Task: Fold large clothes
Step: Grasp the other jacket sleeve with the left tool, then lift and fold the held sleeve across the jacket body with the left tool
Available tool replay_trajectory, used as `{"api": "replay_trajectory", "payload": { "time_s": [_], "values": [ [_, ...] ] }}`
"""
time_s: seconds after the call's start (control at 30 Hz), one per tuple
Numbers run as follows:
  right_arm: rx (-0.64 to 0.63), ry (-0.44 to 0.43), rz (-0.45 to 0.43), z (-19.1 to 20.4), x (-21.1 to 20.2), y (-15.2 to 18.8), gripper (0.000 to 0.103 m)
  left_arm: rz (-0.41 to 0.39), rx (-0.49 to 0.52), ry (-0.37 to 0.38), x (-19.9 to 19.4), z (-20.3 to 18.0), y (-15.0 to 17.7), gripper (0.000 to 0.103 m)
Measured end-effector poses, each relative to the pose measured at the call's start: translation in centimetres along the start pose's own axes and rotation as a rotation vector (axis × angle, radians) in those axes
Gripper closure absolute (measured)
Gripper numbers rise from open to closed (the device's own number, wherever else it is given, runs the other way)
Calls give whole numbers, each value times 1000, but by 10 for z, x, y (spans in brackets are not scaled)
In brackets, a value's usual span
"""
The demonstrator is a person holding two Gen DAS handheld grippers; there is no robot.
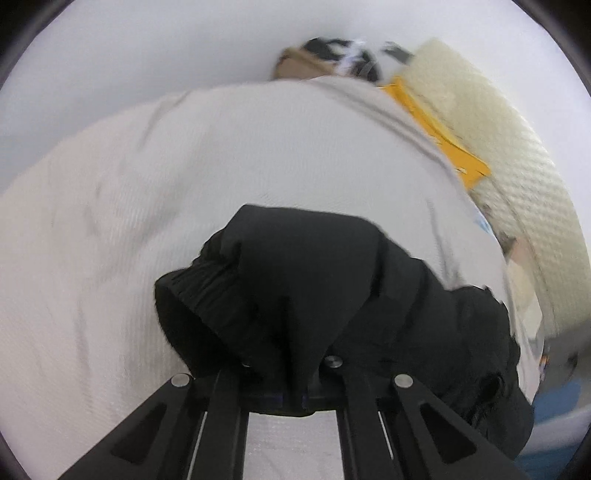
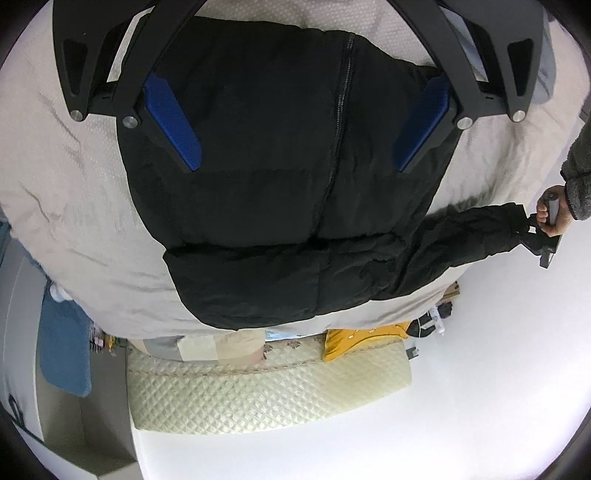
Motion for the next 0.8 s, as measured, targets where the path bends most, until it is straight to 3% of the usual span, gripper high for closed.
{"api": "replay_trajectory", "payload": {
  "time_s": [0.1,0.3,0.5,0.67,0.8],
  "values": [
    [17,-13,2,-8,3,-5,0,3,91,17,-34,-41,1,98],
    [16,-19,-16,-15,2,-16,0,8,241,143,-121,-147,21,99],
    [6,4,-37,-21,-3,-22,0,-11,459,209,-189,-285,81,99],
    [12,42,-75,-32,-14,-26,0,25,664,229,-191,-396,155,99],
    [36,60,-102,-44,-25,-25,0,71,809,202,-151,-475,222,99]
  ]
}}
Point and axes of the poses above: each gripper's, at about its wrist camera, not at the fingertips, and x roughly the way its jaws point, z to its left, y to its underside, the point moved 5 cm from there along x, roughly the way its jaws point, and after that the axes turned 15 degrees about z, right-handed, at the moved point
